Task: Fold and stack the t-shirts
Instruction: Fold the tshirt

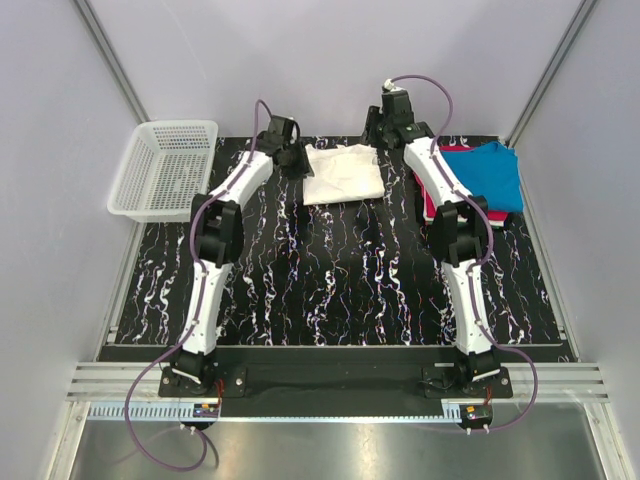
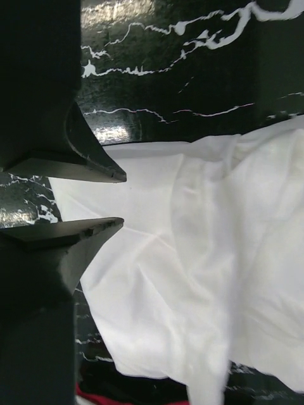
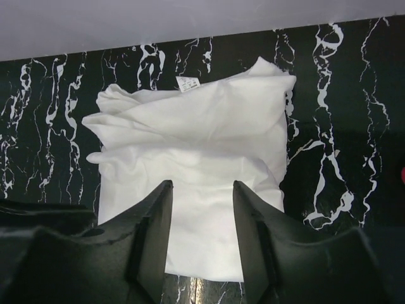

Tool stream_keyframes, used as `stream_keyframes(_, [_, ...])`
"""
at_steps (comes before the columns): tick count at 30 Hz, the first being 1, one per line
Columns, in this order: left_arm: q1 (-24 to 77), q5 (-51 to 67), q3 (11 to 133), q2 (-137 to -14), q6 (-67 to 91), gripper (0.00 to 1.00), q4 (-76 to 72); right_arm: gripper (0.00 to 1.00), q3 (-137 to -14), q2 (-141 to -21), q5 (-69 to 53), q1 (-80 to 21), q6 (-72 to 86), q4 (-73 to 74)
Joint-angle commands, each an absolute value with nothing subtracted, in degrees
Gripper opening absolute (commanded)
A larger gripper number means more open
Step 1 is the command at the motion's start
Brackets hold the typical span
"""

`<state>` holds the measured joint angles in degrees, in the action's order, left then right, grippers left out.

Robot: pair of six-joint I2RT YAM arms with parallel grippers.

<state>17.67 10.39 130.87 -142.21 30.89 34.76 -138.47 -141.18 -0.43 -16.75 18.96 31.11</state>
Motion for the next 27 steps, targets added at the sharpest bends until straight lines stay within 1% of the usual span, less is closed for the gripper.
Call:
stream_keyframes(1, [20.1, 15.9, 127.1, -135.6, 27.8, 0.31, 33.0, 0.48, -141.1, -136.4, 2.0, -16.6, 15.7, 29.6])
stream_keyframes(5, [21.6, 18.1, 127.0, -135.7, 28.1, 0.29, 33.5, 0.47, -137.6, -133.4, -1.3, -16.6, 16.6, 30.7])
stream_keyframes(9, [22.6, 18.0, 126.9, -135.5, 27.6, 0.29, 33.7, 0.47, -128.7, -130.0, -5.7, -16.7, 18.1, 30.2])
stream_keyframes(12, [22.6, 18.8, 126.8, -136.3, 27.9, 0.29, 33.8, 0.47, -124.1, -129.9, -7.9, -16.7, 18.6, 30.1])
stream_keyframes(17, [22.7, 18.3, 124.2, -136.8, 27.2, 0.26, 33.9, 0.45, -118.5, -130.7, -8.0, -16.8, 19.0, 29.4])
stream_keyframes(22, [22.8, 17.2, 123.7, -137.6, 26.5, 0.24, 33.9, 0.45, -118.0, -133.2, -7.5, -16.7, 18.1, 29.4])
stream_keyframes(27, [22.8, 15.9, 125.8, -139.7, 26.3, 0.24, 34.8, 0.45, -120.2, -136.4, -7.6, -16.7, 17.6, 29.5])
